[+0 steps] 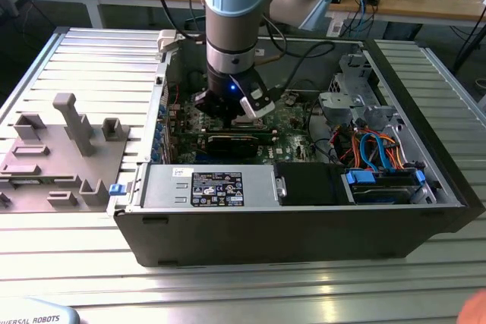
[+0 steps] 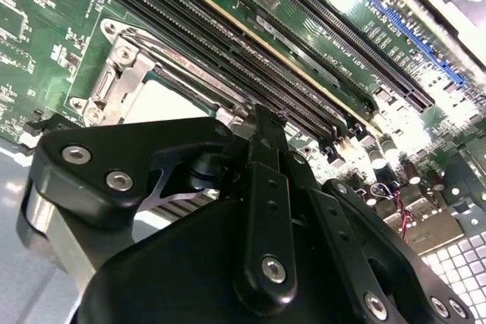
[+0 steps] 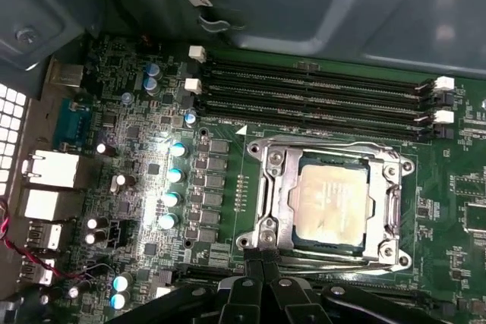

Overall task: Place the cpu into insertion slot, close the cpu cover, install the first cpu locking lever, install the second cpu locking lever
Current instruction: 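Install the second cpu locking lever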

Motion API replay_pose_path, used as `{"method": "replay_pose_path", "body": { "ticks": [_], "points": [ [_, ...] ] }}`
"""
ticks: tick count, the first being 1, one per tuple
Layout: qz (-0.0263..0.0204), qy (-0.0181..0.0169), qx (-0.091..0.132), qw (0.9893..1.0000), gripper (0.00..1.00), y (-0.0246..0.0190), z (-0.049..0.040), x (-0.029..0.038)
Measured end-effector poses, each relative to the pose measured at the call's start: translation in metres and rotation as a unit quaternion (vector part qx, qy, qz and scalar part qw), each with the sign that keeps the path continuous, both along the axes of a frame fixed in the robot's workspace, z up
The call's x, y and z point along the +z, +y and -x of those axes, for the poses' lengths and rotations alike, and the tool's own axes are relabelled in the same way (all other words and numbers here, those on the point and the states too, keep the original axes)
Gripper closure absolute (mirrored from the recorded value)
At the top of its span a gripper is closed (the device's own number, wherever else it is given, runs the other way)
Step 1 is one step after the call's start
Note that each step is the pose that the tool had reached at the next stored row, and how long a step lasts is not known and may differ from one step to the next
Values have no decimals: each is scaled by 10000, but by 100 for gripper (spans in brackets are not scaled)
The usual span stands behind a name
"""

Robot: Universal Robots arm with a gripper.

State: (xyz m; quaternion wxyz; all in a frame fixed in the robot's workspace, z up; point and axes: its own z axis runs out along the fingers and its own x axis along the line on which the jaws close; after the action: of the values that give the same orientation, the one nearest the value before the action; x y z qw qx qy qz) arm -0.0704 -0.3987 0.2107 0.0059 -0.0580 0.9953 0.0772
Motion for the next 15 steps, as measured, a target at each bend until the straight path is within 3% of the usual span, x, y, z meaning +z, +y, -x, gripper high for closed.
{"method": "replay_pose_path", "body": {
  "ticks": [8, 12, 15],
  "points": [
    [-94, 1, 5, 10000, 89, -1, 71, -59],
    [-202, 0, 8, 9998, 89, 1, 85, -85],
    [-233, -1, 10, 9997, 89, 0, 85, -105]
  ]
}}
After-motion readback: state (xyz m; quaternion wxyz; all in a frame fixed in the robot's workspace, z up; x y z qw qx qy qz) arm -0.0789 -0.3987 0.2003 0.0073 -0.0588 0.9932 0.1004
